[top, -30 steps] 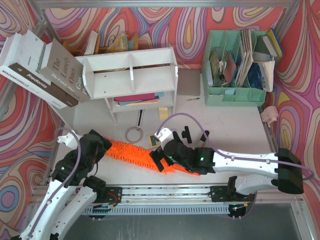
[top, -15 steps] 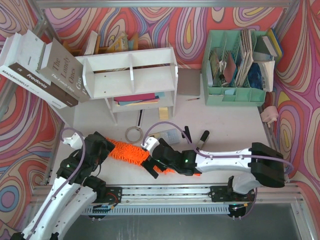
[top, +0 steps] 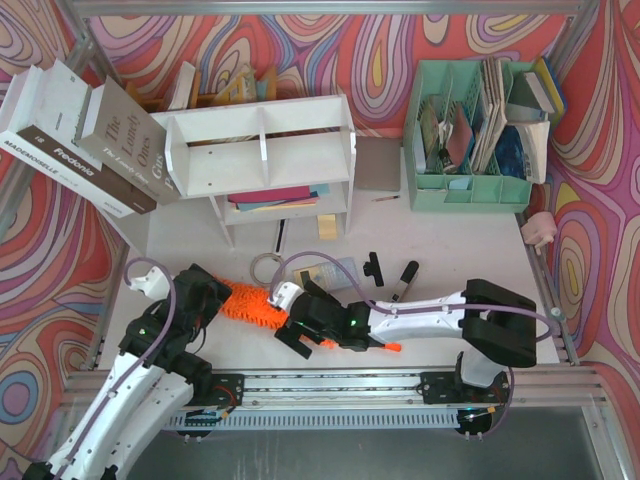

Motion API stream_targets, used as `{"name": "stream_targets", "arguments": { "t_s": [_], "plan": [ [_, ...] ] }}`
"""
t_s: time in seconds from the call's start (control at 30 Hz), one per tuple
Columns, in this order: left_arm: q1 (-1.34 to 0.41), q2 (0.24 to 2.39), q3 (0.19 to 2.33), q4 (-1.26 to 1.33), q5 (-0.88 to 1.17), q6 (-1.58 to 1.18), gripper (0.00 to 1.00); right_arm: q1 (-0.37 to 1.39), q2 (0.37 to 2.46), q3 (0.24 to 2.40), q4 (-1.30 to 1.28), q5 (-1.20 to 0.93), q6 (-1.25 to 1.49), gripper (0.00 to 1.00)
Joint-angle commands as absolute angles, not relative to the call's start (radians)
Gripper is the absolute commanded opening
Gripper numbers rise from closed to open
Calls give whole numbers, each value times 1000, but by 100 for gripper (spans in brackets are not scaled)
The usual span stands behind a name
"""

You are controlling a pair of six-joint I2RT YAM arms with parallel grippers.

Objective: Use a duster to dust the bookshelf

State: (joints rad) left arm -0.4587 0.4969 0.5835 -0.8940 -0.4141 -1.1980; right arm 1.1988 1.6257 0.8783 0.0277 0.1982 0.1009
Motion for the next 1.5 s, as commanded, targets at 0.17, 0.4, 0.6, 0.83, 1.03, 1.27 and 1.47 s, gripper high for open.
{"name": "stream_targets", "arguments": {
  "t_s": [0.17,0.4,0.6,0.83,1.03,1.27,1.47],
  "plan": [
    [-461,458,550,-869,-455,-1226,98,1188,1701,923,73,235,29,97],
    [-461,466,527,-852,-444,-1259,98,1174,1747,934,84,216,10,92],
    [-462,486,489,-827,-432,-1277,98,1172,1764,934,92,215,-3,78],
    [-460,505,495,-806,-423,-1300,98,1172,1748,927,118,249,-44,54],
    [-459,495,500,-804,-429,-1327,98,1173,1711,925,129,237,-96,35],
    [-459,484,506,-823,-453,-1361,98,1175,1679,944,113,225,-134,18],
    [-459,482,506,-798,-456,-1384,93,1178,1646,957,111,216,-142,8]
  ]
}}
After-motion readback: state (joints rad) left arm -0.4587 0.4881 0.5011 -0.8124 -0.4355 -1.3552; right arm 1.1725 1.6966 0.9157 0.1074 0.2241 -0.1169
